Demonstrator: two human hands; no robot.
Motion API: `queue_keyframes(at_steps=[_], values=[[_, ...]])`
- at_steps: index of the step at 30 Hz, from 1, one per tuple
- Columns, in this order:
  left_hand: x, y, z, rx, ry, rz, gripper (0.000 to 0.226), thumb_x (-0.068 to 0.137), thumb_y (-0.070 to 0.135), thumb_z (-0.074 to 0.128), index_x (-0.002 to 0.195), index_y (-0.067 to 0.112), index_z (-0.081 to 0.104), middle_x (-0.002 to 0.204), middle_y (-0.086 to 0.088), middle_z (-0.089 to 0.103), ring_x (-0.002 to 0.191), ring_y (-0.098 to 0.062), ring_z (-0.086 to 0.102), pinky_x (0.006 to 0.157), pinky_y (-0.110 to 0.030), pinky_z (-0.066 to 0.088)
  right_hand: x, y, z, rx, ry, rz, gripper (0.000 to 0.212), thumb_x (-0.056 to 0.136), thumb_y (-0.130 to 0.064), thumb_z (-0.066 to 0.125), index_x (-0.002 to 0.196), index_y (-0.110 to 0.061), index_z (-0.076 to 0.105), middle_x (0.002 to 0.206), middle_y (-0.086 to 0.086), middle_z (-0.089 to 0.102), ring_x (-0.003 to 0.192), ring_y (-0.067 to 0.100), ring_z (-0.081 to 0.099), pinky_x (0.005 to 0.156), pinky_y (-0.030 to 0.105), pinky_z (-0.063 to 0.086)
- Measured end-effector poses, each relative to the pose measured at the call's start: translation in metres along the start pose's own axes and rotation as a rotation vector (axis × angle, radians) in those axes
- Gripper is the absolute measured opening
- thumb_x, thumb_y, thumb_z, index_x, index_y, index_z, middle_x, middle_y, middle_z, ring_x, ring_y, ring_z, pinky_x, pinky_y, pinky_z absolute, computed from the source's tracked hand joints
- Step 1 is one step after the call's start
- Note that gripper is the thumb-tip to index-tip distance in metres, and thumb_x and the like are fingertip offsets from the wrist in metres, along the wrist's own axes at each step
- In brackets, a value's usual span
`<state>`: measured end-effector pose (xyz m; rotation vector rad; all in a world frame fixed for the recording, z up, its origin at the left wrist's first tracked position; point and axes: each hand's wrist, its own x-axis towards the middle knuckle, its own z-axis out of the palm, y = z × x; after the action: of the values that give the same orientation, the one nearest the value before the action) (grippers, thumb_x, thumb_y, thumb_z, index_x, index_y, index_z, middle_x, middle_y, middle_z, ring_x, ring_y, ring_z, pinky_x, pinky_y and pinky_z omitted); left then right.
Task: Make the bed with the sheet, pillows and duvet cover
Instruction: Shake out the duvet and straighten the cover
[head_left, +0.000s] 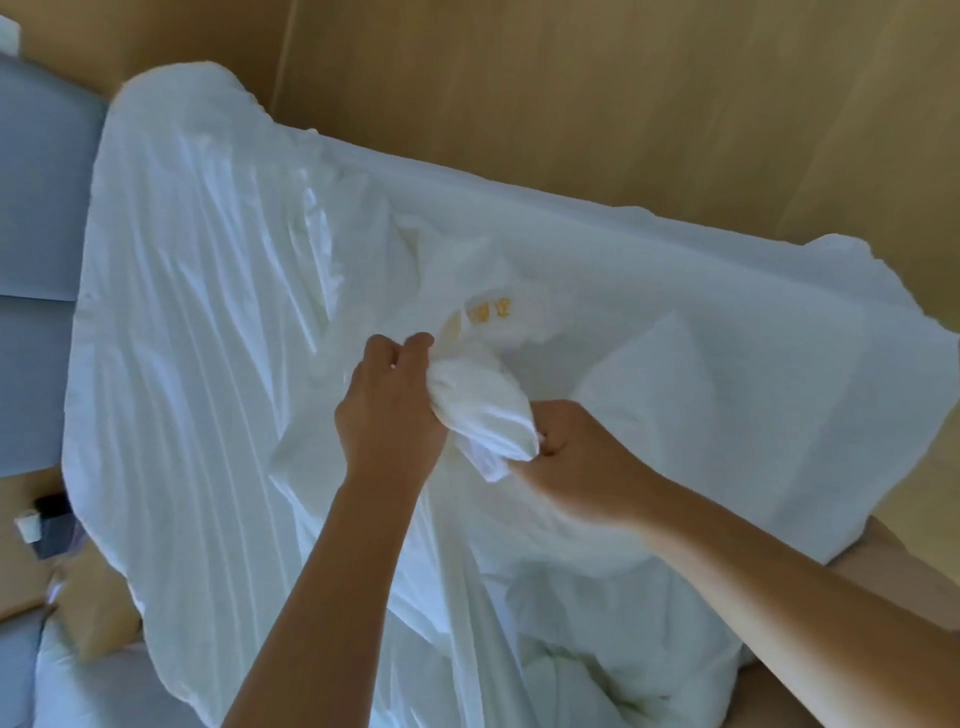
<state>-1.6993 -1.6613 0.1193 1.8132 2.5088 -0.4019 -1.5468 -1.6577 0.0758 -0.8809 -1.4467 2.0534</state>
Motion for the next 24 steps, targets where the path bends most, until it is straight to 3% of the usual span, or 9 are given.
queue_keyframes(at_steps=[2, 5, 10, 12, 14, 16, 19, 22, 24], values=[[-0.004, 0.003, 0.007, -0.172, 0.069, -0.006, 0.035, 0.076, 0.007, 0.064, 0.111, 0.007, 0.064, 0.104, -0.009, 0.06, 0.09, -0.031, 0.06, 0.069, -0.033, 0.045, 0.001, -0.001, -0.007, 0.073, -0.131, 0.083, 0.02, 0.067, -0.011, 0.051, 0.059, -0.029, 0.051, 0.054, -0.011, 0.049, 0.051, 0.006, 0.043, 0.051, 0.026, 0.034], [-0.013, 0.01, 0.001, -0.545, 0.135, 0.055, 0.027, 0.069, 0.007, 0.055, 0.095, 0.006, 0.064, 0.079, 0.002, 0.063, 0.068, -0.014, 0.058, 0.061, -0.021, 0.041, 0.013, 0.011, -0.024, -0.296, 0.074, 0.133, 0.025, 0.075, -0.015, 0.063, 0.095, -0.018, 0.05, 0.078, -0.004, 0.062, 0.076, 0.022, 0.06, 0.06, 0.027, 0.043], [-0.028, 0.016, -0.002, -0.724, -0.262, 0.068, 0.015, 0.069, 0.021, 0.066, 0.076, 0.03, 0.056, 0.065, 0.013, 0.062, 0.055, 0.0, 0.054, 0.048, -0.013, 0.041, 0.033, 0.029, -0.03, -0.755, 0.403, 0.197, 0.023, 0.084, -0.016, 0.056, 0.106, -0.011, 0.052, 0.092, 0.013, 0.064, 0.089, 0.036, 0.06, 0.065, 0.031, 0.035], [-0.018, 0.006, 0.003, -0.487, -0.237, 0.065, 0.032, 0.066, 0.047, 0.072, 0.073, 0.026, 0.049, 0.06, 0.007, 0.057, 0.054, -0.011, 0.052, 0.051, -0.026, 0.041, 0.035, 0.029, -0.037, -0.666, 0.491, 0.138, 0.022, 0.08, -0.008, 0.058, 0.102, -0.007, 0.06, 0.098, 0.015, 0.06, 0.093, 0.035, 0.058, 0.067, 0.03, 0.031], [-0.005, -0.003, 0.009, -0.158, -0.101, 0.101, 0.034, 0.072, 0.045, 0.071, 0.079, 0.025, 0.046, 0.062, 0.001, 0.059, 0.061, -0.029, 0.057, 0.055, -0.029, 0.034, 0.027, 0.026, -0.037, -0.375, 0.405, 0.018, 0.02, 0.077, 0.002, 0.059, 0.095, -0.006, 0.067, 0.096, 0.01, 0.064, 0.093, 0.024, 0.062, 0.069, 0.022, 0.036], [0.006, -0.002, 0.014, -0.076, 0.013, 0.061, 0.024, 0.078, 0.022, 0.066, 0.101, 0.017, 0.059, 0.076, -0.011, 0.066, 0.073, -0.037, 0.063, 0.059, -0.03, 0.035, 0.015, 0.019, -0.024, -0.006, 0.084, 0.033, 0.018, 0.078, 0.0, 0.065, 0.084, -0.016, 0.069, 0.077, -0.009, 0.068, 0.077, -0.002, 0.062, 0.067, 0.01, 0.039], [0.016, 0.009, 0.021, -0.157, 0.009, 0.006, 0.043, 0.078, 0.011, 0.065, 0.121, 0.018, 0.063, 0.104, -0.01, 0.062, 0.085, -0.033, 0.062, 0.068, -0.031, 0.042, 0.005, 0.012, -0.018, 0.287, -0.233, 0.228, 0.018, 0.064, -0.018, 0.075, 0.079, -0.023, 0.065, 0.07, -0.008, 0.063, 0.069, 0.001, 0.058, 0.066, 0.016, 0.045], [0.016, 0.02, 0.019, -0.442, 0.008, 0.097, 0.041, 0.074, -0.002, 0.063, 0.112, 0.012, 0.067, 0.117, 0.002, 0.052, 0.099, -0.018, 0.056, 0.081, -0.026, 0.044, 0.017, 0.026, -0.034, -0.088, 0.118, 0.223, 0.026, 0.074, -0.016, 0.071, 0.059, -0.033, 0.058, 0.055, -0.012, 0.058, 0.056, 0.001, 0.058, 0.055, 0.016, 0.043], [0.003, 0.03, 0.009, -0.627, -0.129, 0.214, 0.046, 0.07, -0.001, 0.064, 0.107, 0.026, 0.068, 0.111, 0.016, 0.054, 0.104, -0.007, 0.054, 0.084, -0.019, 0.043, 0.022, 0.03, -0.043, -0.492, 0.371, 0.235, 0.02, 0.079, -0.015, 0.061, 0.066, -0.029, 0.054, 0.064, -0.007, 0.06, 0.069, 0.015, 0.062, 0.062, 0.025, 0.04]])
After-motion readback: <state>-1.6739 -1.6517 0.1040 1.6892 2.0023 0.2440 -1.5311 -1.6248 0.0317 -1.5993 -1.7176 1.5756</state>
